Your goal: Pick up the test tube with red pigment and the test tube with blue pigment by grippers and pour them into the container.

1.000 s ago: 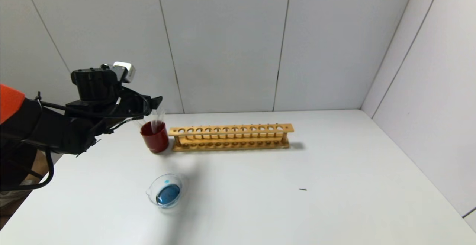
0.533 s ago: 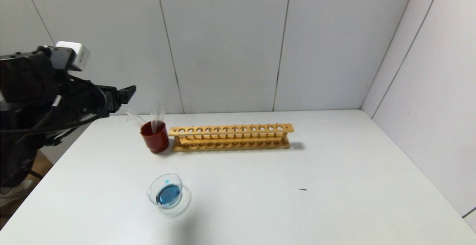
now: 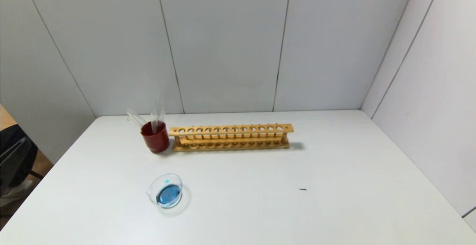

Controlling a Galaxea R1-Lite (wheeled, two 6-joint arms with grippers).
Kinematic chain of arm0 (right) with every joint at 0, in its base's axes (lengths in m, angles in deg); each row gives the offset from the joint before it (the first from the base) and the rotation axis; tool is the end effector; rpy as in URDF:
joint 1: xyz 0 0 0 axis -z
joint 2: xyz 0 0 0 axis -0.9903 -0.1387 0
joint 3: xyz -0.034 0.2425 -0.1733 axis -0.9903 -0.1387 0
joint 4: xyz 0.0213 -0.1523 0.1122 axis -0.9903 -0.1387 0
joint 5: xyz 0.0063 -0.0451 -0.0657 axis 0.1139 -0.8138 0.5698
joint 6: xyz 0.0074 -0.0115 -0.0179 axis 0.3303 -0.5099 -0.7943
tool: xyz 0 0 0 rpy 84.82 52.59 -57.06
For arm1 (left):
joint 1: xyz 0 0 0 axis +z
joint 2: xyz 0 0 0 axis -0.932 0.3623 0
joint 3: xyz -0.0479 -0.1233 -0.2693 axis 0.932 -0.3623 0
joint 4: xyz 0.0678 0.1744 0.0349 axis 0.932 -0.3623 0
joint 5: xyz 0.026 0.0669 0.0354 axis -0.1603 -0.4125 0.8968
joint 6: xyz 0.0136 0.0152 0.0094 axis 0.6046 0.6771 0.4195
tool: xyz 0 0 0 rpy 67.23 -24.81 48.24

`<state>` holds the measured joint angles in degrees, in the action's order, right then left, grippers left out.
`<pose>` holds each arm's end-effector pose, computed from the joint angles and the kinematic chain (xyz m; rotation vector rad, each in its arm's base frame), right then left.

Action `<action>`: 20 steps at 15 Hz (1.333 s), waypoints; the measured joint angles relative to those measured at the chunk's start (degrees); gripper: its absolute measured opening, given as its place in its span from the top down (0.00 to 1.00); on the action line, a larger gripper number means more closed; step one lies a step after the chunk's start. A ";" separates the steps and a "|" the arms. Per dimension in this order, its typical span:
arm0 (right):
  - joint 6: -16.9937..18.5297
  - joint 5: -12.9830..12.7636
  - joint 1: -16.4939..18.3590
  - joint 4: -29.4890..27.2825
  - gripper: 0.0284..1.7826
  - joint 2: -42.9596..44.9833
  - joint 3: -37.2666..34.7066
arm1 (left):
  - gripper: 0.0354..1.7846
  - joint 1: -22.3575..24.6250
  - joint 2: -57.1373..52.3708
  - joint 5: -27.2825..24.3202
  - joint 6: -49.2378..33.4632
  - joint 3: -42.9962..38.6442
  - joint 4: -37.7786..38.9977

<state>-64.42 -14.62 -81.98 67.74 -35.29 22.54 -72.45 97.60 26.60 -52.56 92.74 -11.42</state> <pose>-0.0228 0.0000 0.0750 0.0018 0.0048 0.0033 0.0408 0.0005 0.2034 0.0822 -0.1694 0.0845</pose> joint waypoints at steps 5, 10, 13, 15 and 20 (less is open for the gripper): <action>0.00 0.00 0.00 0.02 0.02 0.00 0.00 | 0.02 2.84 -26.32 -9.03 0.20 -3.01 -23.58; 0.00 -0.02 0.00 0.02 0.02 0.00 0.00 | 0.02 3.43 -33.02 -8.18 1.63 -4.79 -27.92; 0.00 -0.02 0.00 0.00 0.02 0.00 0.00 | 0.02 3.43 -33.73 -7.84 2.86 -10.58 -27.51; 0.00 0.00 0.00 0.00 0.02 0.00 0.00 | 0.02 3.43 -33.85 -8.20 2.54 -14.23 -26.75; 0.00 -0.02 -0.02 0.02 0.02 0.00 0.00 | 0.02 3.43 -33.89 -9.12 2.45 -15.96 -28.39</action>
<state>-64.42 -14.64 -82.01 67.77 -35.29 22.54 -69.02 63.71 17.48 -50.10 76.78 -39.81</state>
